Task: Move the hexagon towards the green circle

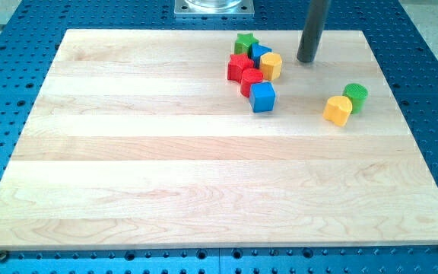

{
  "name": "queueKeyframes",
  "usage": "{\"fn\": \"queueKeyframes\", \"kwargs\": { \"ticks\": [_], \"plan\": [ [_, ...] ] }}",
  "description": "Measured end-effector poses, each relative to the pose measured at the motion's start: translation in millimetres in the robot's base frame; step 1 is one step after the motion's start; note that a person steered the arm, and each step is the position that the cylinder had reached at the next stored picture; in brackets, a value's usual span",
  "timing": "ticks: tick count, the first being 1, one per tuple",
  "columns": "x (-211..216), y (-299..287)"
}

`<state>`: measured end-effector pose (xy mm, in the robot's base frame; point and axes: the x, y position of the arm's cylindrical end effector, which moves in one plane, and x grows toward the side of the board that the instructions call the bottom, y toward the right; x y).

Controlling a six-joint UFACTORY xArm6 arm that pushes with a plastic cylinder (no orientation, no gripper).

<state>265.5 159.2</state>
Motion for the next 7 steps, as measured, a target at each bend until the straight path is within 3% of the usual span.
{"fn": "queueKeyframes", "kwargs": {
  "ticks": [3,4,5,6,7],
  "plan": [
    [-0.2,-105.5],
    [56.7,-79.1],
    [87.3,-35.5],
    [62.7,-84.2],
    [40.9,-86.4]
  ]
}}
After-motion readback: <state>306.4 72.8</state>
